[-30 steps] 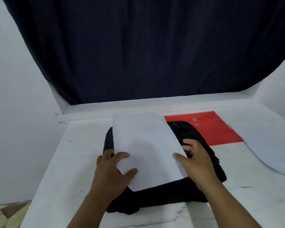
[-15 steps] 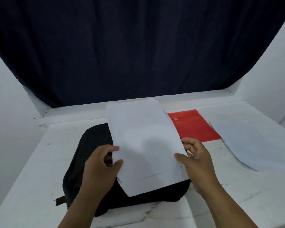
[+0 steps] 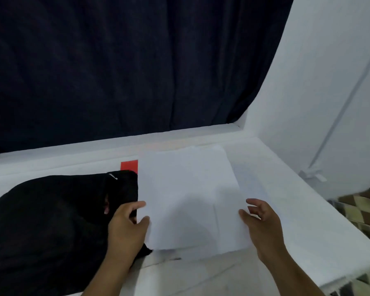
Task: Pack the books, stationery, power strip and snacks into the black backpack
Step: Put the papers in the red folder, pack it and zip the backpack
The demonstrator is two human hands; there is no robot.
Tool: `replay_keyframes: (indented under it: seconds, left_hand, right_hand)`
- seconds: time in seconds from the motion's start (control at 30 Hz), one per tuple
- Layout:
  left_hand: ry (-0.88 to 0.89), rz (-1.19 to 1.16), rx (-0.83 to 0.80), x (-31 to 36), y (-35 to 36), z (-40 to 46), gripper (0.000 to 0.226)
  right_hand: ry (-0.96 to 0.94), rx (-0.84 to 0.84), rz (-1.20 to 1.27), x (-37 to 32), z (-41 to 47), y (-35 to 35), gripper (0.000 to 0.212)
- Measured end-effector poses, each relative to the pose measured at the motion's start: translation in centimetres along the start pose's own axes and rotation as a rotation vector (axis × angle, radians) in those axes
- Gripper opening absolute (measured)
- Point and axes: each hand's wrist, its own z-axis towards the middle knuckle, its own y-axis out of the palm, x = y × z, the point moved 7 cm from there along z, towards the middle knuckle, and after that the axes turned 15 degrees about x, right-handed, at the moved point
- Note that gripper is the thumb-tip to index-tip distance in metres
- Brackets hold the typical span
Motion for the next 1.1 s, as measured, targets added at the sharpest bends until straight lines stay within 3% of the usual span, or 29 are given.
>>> replay_keyframes:
  seconds: [0.4, 0.57, 0.67, 0.73, 0.83, 0.87, 1.1]
  left_hand:
    - [0.082, 0.140, -0.139, -1.5, 10.4, -0.7, 0.047]
    - [0.221, 0.183, -0.235, -0.7, 16.0, -2.0, 0.041]
    - [0.288, 0.275, -0.305, -0.6, 18.7, -3.0, 0.037]
    - [0.286, 0.359, -0.326, -1.1, 19.5, -3.6, 0.039]
    - [0.274, 0.404, -0.271, -0.7, 20.2, -4.0, 0.045]
    - [0.242, 0.409, -0.242, -0.7, 20.5, -4.0, 0.048]
    - [0.085, 0.211, -0.151, 0.2, 23.7, -6.1, 0.059]
  right_hand:
    - [-0.132, 0.126, -0.338, 2.7, 9.5, -4.4, 0.038]
    - [-0.218, 0.157, -0.510, 3.4, 12.3, -5.6, 0.043]
    - [-0.163, 0.081, -0.573, 3.8, 13.7, -5.6, 0.046]
    - [-0.240, 0.092, -0.531, 3.7, 14.3, -5.1, 0.052]
    - [-0.264, 0.054, -0.634, 3.6, 14.8, -3.7, 0.031]
    - [-0.239, 0.029, -0.681, 3.8, 15.6, -3.1, 0.033]
    - [-0.133, -0.217, -0.741, 4.3, 18.2, -0.7, 0.056]
